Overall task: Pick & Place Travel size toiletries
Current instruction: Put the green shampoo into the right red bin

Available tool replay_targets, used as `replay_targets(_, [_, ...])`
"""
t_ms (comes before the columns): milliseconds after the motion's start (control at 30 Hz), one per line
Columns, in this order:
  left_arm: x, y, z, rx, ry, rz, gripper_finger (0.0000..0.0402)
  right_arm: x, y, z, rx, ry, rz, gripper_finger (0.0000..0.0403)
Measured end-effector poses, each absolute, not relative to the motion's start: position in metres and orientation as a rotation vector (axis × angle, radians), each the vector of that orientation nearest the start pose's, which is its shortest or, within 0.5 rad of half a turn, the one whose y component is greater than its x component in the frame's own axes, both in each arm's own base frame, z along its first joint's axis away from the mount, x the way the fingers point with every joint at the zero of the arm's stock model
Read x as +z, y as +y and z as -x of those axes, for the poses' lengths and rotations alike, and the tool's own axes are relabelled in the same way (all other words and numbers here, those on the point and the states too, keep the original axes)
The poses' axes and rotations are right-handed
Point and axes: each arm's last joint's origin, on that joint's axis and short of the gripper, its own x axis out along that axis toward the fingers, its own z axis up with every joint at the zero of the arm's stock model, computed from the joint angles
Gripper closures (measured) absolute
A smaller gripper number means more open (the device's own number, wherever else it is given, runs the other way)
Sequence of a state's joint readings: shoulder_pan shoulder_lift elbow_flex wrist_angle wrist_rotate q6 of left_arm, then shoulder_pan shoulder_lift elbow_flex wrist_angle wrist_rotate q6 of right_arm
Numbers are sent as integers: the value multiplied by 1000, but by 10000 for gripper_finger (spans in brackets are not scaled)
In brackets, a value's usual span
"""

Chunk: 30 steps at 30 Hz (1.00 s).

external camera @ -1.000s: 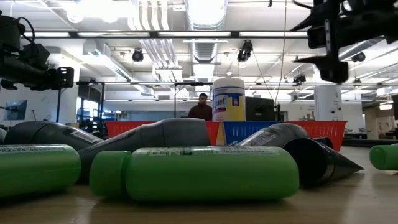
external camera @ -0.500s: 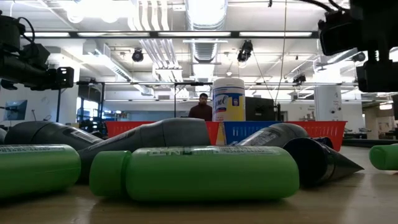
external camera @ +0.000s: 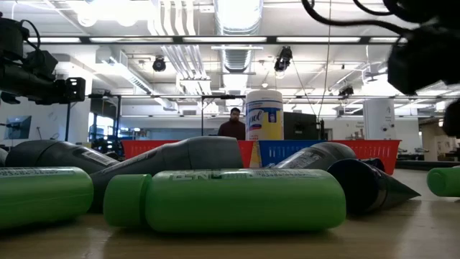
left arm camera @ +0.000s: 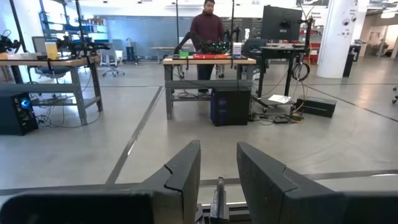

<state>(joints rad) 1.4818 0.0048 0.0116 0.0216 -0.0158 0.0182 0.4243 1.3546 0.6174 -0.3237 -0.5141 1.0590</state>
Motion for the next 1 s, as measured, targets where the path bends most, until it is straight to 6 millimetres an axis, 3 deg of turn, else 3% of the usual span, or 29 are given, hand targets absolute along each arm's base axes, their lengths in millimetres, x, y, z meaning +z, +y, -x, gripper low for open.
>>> replay_targets(200, [169, 97, -8, 1498, -10, -36, 291, 144, 115, -203, 165, 1516, -854, 144])
replay_targets(367, [169, 97, -8, 1498, -10, -36, 291, 136, 117, -189, 19, 1568, -702, 160])
replay_targets(733, [169, 97, -8, 1498, -7, -33, 291, 151, 133, -183, -63, 1491, -447, 164])
replay_targets(1000, [169, 97, -8, 1498, -6, -32, 291, 145, 144, -182, -61, 1629, -664, 175])
